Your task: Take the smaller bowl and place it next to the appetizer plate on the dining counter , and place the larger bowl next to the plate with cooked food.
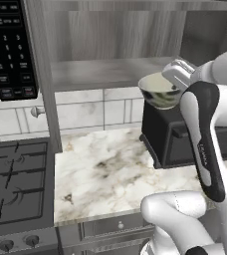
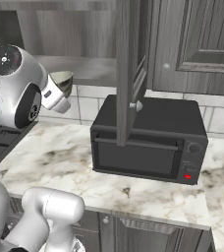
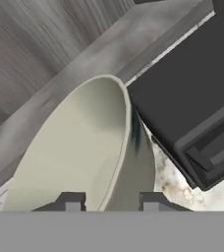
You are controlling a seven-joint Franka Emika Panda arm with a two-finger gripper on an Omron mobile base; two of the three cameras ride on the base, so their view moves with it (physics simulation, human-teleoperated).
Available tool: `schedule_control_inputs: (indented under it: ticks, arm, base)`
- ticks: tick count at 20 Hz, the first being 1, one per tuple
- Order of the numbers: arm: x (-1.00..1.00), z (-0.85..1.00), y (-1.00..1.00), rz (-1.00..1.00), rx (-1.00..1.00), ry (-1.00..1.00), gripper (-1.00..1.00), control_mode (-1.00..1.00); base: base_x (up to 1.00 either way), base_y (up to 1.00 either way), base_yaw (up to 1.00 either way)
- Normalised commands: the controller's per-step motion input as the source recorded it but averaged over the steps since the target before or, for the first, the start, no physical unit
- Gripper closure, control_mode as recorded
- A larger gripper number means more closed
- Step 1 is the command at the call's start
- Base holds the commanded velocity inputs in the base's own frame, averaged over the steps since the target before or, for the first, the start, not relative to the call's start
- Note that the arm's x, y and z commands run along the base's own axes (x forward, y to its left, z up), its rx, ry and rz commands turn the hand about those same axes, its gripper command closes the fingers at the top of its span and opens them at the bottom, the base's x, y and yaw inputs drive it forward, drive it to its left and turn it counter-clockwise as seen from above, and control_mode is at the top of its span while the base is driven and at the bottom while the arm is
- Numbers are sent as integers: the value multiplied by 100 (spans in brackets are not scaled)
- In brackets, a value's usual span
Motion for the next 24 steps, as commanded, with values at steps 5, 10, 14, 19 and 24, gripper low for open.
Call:
schedule_control_inputs:
  ticks: [5, 10, 14, 19, 24]
  arm:
    - [-52, 0, 4, 5, 0, 0, 100, -100]
    - [-22, 0, 1, 1, 0, 0, 100, 100]
    - [0, 0, 0, 0, 0, 0, 100, 100]
    - [0, 0, 0, 0, 0, 0, 100, 100]
    - [0, 0, 0, 0, 0, 0, 100, 100]
  base:
    - [0, 0, 0]
    - [-45, 5, 1]
    - [-87, 34, 1]
    - [-91, 53, 2]
    - [-100, 51, 4]
